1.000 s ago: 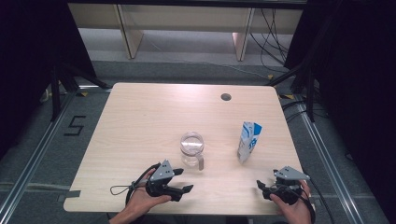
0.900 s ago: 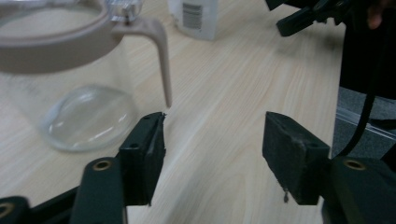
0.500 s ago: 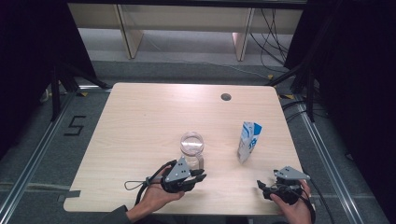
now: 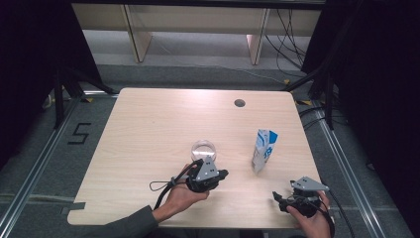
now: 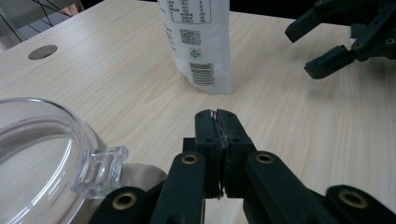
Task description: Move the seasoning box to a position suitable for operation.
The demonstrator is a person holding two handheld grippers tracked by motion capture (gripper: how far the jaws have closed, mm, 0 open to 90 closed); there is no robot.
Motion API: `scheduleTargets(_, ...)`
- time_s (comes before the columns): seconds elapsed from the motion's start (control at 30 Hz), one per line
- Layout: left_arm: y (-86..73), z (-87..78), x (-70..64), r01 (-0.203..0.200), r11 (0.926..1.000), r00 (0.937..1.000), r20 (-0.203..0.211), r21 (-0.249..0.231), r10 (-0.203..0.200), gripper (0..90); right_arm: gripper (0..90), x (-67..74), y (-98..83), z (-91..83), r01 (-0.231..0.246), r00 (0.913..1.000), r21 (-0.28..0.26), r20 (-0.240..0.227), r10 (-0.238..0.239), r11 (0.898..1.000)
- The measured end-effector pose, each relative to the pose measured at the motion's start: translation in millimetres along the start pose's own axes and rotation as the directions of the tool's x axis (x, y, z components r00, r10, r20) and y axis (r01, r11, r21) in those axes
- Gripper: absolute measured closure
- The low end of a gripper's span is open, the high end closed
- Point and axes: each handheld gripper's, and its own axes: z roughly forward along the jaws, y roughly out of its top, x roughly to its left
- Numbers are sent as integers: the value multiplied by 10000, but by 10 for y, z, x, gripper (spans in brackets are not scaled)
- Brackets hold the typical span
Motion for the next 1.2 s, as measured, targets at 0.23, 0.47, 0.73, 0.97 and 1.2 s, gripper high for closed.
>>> scheduleTargets(0.23,96,-16,30,87,9999,9999,56,-62,-86,868,225,-3,-4,12,-17,10000,-89,-22,17,10000)
scheduleTargets(0.47,220,-126,207,211,9998,9998,-12,-66,-211,871,225,-2,0,-2,28,10000,13,-15,-28,10000)
scheduleTargets(0.73,200,-115,352,474,9987,9988,-81,177,-473,870,225,8,-1,1,-108,9999,92,-42,109,9999)
scheduleTargets(0.97,204,-145,404,477,9979,9989,-26,429,-476,864,225,-3,-2,11,14,10000,13,-64,-14,10000)
scheduleTargets(1.2,207,-154,407,436,9978,9990,-2,503,-436,861,225,-3,0,9,58,10000,-14,-59,-58,10000)
